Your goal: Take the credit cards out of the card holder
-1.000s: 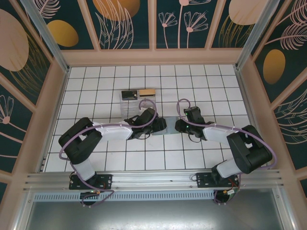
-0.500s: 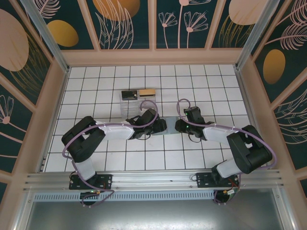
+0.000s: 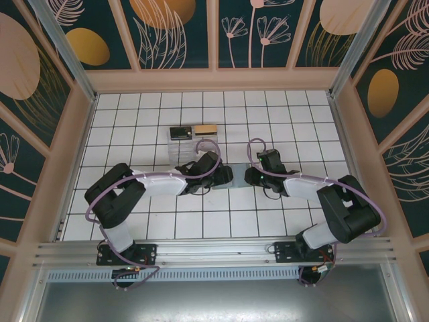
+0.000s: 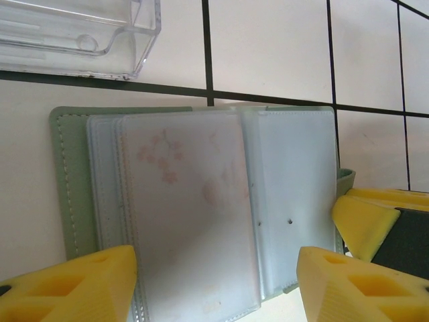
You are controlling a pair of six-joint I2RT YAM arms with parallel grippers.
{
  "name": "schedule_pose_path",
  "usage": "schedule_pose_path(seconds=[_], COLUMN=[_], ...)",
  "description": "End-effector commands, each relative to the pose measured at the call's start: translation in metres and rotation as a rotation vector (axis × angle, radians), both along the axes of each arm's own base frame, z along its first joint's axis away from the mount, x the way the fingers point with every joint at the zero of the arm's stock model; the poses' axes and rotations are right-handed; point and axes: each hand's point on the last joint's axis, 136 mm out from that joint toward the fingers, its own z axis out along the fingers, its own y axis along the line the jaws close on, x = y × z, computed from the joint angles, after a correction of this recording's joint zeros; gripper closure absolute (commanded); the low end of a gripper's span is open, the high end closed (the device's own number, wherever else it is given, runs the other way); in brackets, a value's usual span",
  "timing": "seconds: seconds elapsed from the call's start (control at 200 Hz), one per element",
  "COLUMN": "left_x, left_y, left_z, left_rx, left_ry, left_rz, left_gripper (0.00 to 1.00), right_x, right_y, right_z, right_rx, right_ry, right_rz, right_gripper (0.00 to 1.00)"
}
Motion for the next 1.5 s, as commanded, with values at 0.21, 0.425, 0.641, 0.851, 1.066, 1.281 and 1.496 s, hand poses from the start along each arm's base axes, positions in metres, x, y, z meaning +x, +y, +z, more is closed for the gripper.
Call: schedule_pose_path(seconds=[0.21,0.425,0.641,0.851,1.066,1.281,1.496], left_x=[-0.002,-0.004,-0.003,-0.005,-0.003,-0.003,0.001], left_y=[-0.009,-0.017,-0.029,-0.034,-0.034,-0.026,-0.011], left_z=[-0.008,-0.004,0.005,0.003,0.014,0.024,0.049], left_rx=[0.001,-0.038,-0.083,-0.103,-0.107,-0.097,-0.092], left_ry=[0.021,0.019,-0.003,0.010,-0.018,-0.048,-0.119], left_rz=[-0.032,-0.056,-0.091,-0.108,-0.111,-0.101,-0.058], left_gripper=[0.35,0.34,0.24,0.22,0.07,0.01,0.02], right_x=[-0.015,-0.016,-0.017,-0.017,-0.017,-0.010,0.004], right_y=[0.002,0.001,0.002,0.002,0.002,-0.004,-0.019], right_z=[-0.013,-0.014,-0.016,-0.016,-0.015,-0.001,0.040], right_rx=[0.008,0.009,0.014,0.013,0.014,0.004,-0.006], right_ry=[0.062,0.064,0.067,0.066,0.062,0.008,-0.124], right_rz=[0.013,0.010,0.011,0.010,0.008,-0.025,-0.083], right_gripper=[0.69,0.69,0.69,0.69,0.69,0.66,0.63])
